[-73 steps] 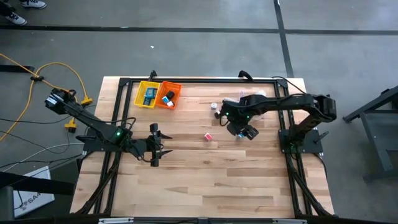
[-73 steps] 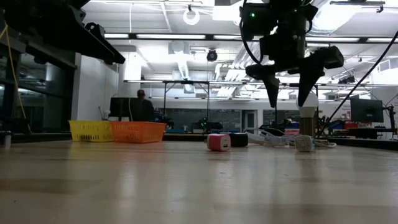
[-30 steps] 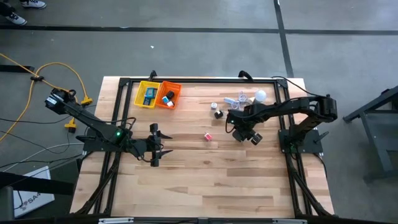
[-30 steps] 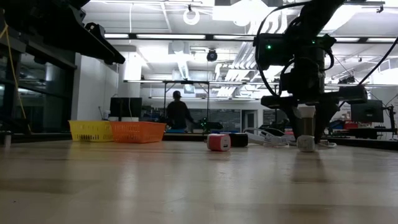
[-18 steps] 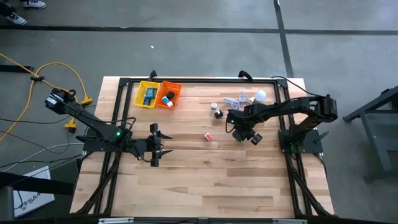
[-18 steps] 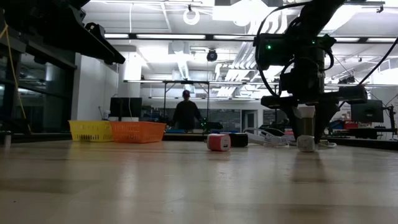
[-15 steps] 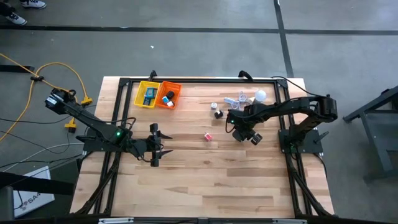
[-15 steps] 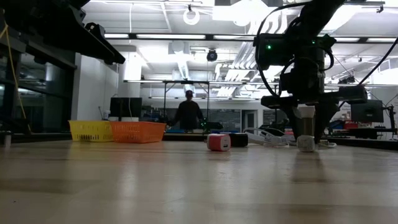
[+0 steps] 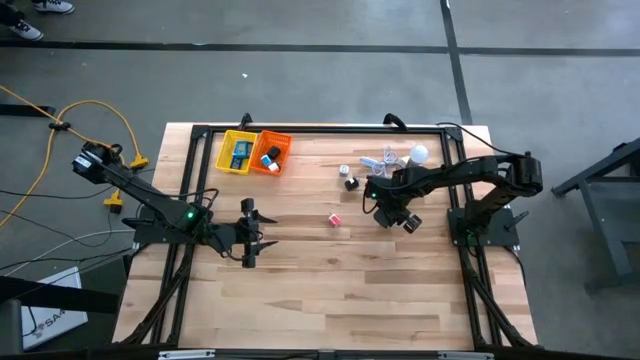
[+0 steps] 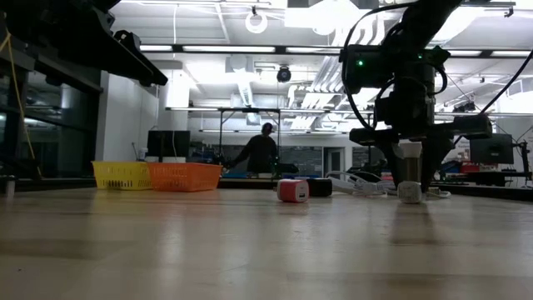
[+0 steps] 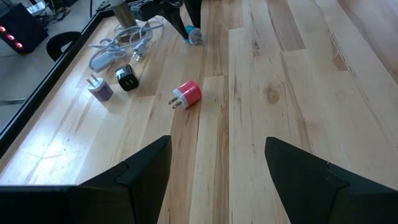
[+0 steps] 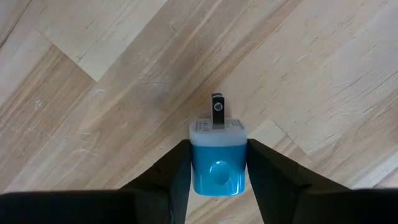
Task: Pick & Place Office items
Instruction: Put the blue adapter into the orange basket
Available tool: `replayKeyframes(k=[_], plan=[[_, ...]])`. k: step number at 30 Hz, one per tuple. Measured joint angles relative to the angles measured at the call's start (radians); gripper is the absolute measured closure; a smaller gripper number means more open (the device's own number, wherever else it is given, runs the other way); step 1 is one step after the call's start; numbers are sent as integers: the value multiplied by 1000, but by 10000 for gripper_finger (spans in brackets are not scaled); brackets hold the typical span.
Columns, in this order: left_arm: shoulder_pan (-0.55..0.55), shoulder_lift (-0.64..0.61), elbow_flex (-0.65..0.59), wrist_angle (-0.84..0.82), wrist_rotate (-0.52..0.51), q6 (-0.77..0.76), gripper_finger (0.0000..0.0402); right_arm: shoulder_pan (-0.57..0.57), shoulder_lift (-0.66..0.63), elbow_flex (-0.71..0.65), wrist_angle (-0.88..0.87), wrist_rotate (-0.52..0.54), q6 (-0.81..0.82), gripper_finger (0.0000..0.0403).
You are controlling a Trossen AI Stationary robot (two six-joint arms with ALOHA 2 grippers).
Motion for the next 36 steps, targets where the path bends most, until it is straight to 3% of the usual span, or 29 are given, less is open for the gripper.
replayKeyframes(k=[9, 18, 24, 36], plan=[[0, 0, 0, 0, 0, 0, 152, 0, 0, 0, 0, 0, 10, 298], [0, 0, 0, 0, 0, 0, 152, 0, -27, -3, -1, 10, 15, 292], [0, 0, 0, 0, 0, 0, 152, 3, -128, -3, 8, 9, 84, 292], [0, 0, 0, 0, 0, 0, 152, 90, -282, 0, 306, 5, 324, 292]])
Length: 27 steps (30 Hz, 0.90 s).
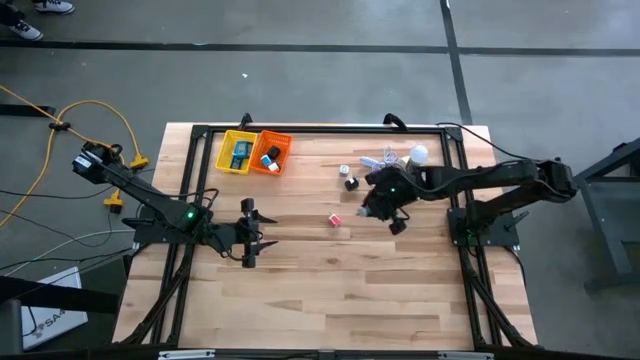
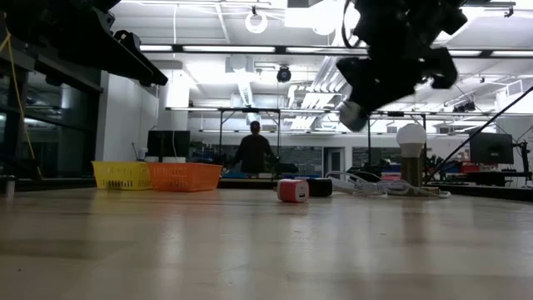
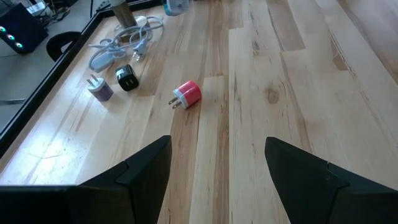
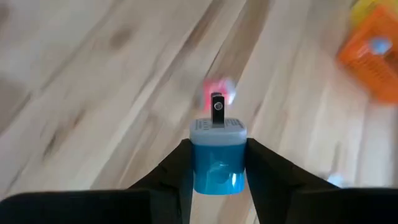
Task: Pick & Place Office items
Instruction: Put the blue adapter into the orange basket
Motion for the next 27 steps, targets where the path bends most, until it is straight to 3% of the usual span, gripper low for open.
replayKeyframes(k=[13, 27], plan=[[0, 0, 0, 0, 0, 0, 152, 90, 4, 0, 379, 32, 74, 292], [0, 0, 0, 2, 0, 0, 152, 126, 37, 1, 507, 56, 157, 292]])
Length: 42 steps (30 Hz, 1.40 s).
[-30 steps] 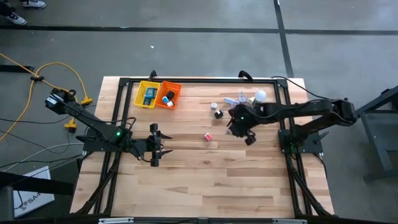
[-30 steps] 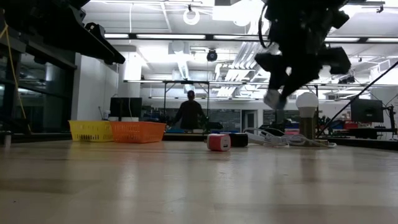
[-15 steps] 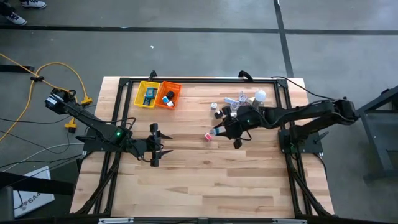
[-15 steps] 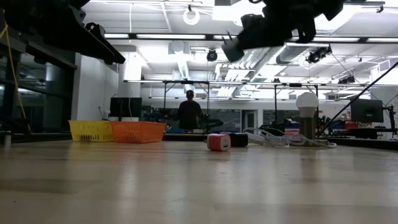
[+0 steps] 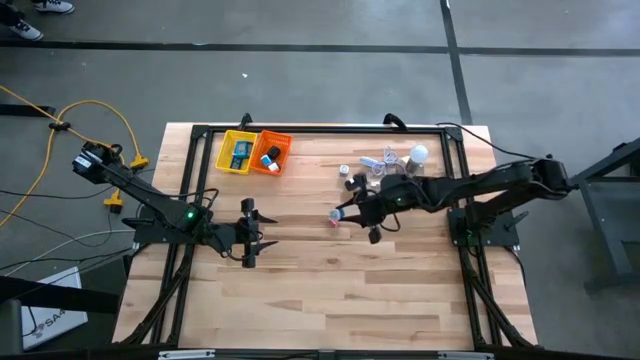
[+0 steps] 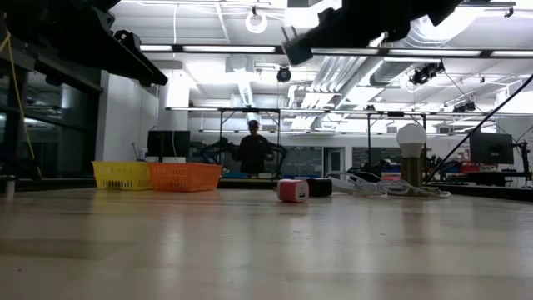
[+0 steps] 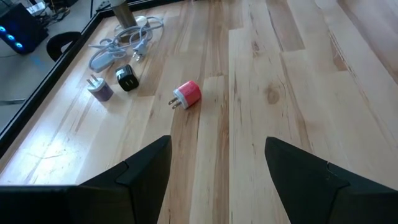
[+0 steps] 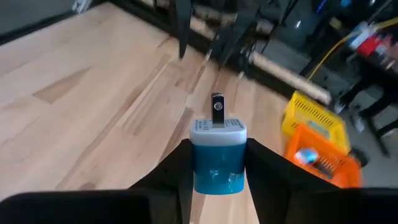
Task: Pick & Place Office items
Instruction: Put the blue adapter into the orange basket
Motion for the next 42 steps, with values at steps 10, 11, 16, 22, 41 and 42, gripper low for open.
replayKeyframes(k=[10, 11, 16, 22, 41, 42], plan=[[4, 20, 1, 84, 7, 47, 152, 0, 42, 1, 72, -4, 27, 291], [8, 21, 1, 89, 9, 50, 152, 0, 43, 0, 80, -4, 35, 291], [27, 21, 1, 152, 9, 17, 152, 0, 43, -1, 151, -11, 78, 293], [86, 21, 1, 319, 8, 14, 152, 27, 43, -1, 242, -28, 126, 291], [218, 262, 0, 813, 158, 219, 152, 74, 102, -1, 443, -26, 128, 293], [218, 282, 0, 844, 158, 233, 152, 74, 103, -1, 441, -27, 128, 293]])
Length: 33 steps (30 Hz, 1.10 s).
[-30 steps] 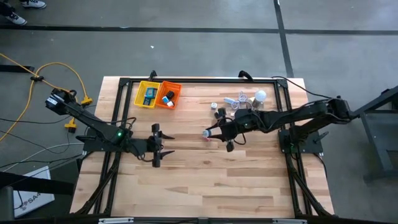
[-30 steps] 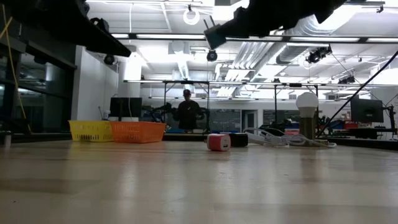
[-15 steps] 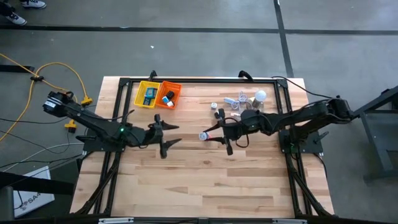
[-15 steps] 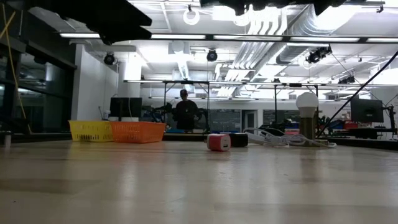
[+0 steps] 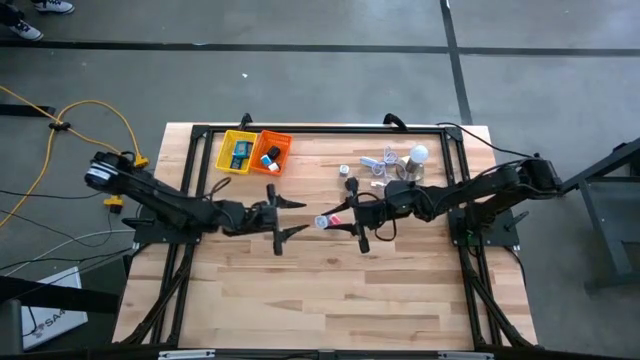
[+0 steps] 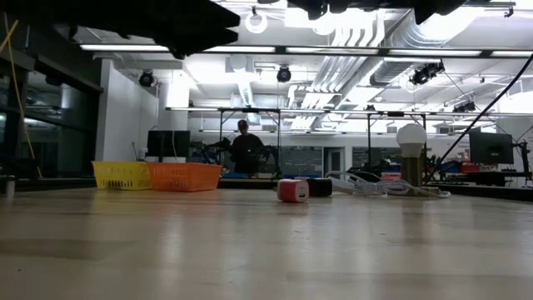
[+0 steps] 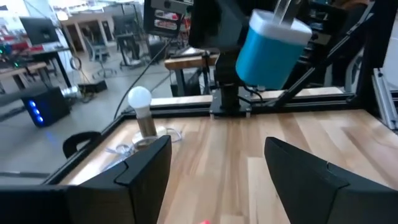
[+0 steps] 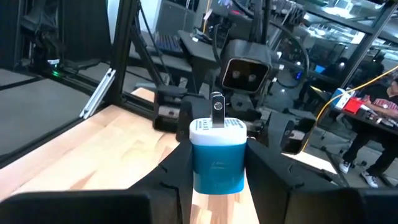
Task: Pick & Place Office items
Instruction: Put the blue adapter into the orange basket
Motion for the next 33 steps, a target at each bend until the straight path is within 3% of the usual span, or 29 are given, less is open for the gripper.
replayKeyframes(k=[11, 25, 33], plan=[[0, 125, 1, 255, -1, 81, 152, 0, 0, 0, -11, 5, 0, 293], [6, 126, 1, 263, 9, 77, 152, 0, 0, 0, -23, 36, 0, 293], [59, 126, 3, 262, 106, 24, 152, -5, 0, 0, -21, 54, 0, 293]])
